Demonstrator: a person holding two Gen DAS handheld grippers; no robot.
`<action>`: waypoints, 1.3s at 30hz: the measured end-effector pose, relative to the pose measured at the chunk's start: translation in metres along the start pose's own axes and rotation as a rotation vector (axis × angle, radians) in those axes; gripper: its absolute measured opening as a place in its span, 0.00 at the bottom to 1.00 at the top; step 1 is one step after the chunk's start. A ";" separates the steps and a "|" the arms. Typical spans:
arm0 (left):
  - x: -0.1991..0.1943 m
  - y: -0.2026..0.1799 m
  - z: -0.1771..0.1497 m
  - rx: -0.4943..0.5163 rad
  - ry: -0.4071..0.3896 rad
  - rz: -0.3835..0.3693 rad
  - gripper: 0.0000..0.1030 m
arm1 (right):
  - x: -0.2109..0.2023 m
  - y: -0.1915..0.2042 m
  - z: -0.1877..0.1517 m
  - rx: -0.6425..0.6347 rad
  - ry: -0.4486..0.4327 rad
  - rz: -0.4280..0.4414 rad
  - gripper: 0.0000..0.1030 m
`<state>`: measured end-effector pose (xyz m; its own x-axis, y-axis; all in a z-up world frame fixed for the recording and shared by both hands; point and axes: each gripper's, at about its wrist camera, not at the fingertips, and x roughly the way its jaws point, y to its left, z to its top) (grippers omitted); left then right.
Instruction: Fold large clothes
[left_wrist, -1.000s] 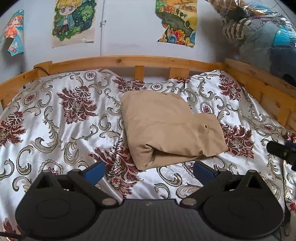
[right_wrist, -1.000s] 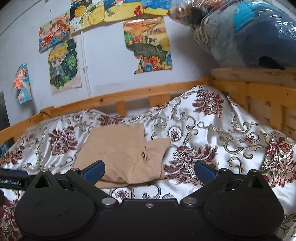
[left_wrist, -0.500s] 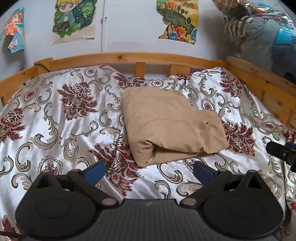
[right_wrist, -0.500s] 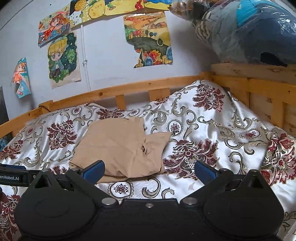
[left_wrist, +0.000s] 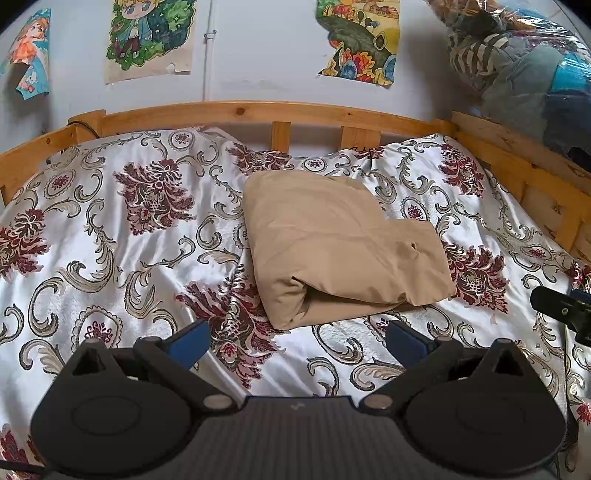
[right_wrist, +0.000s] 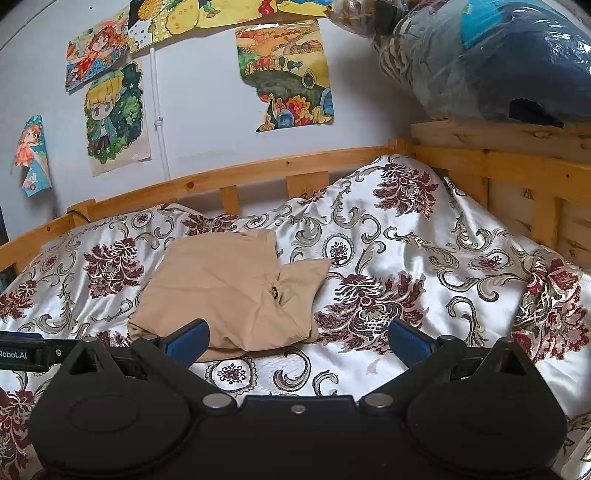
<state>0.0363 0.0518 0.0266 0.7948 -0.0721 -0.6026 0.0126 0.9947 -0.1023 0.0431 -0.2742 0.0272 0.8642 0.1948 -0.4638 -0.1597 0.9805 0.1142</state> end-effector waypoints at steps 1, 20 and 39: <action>0.000 0.000 0.000 -0.002 0.000 0.000 0.99 | 0.000 0.000 0.000 -0.003 0.001 0.000 0.99; 0.001 0.002 -0.001 -0.020 0.017 -0.009 0.99 | 0.002 -0.001 -0.001 0.002 0.005 -0.035 0.99; 0.003 0.000 -0.004 -0.015 0.025 -0.005 0.99 | 0.002 -0.002 -0.002 0.009 0.005 -0.053 0.99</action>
<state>0.0360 0.0515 0.0219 0.7790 -0.0796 -0.6220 0.0076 0.9930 -0.1176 0.0445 -0.2759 0.0243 0.8689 0.1431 -0.4739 -0.1097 0.9892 0.0975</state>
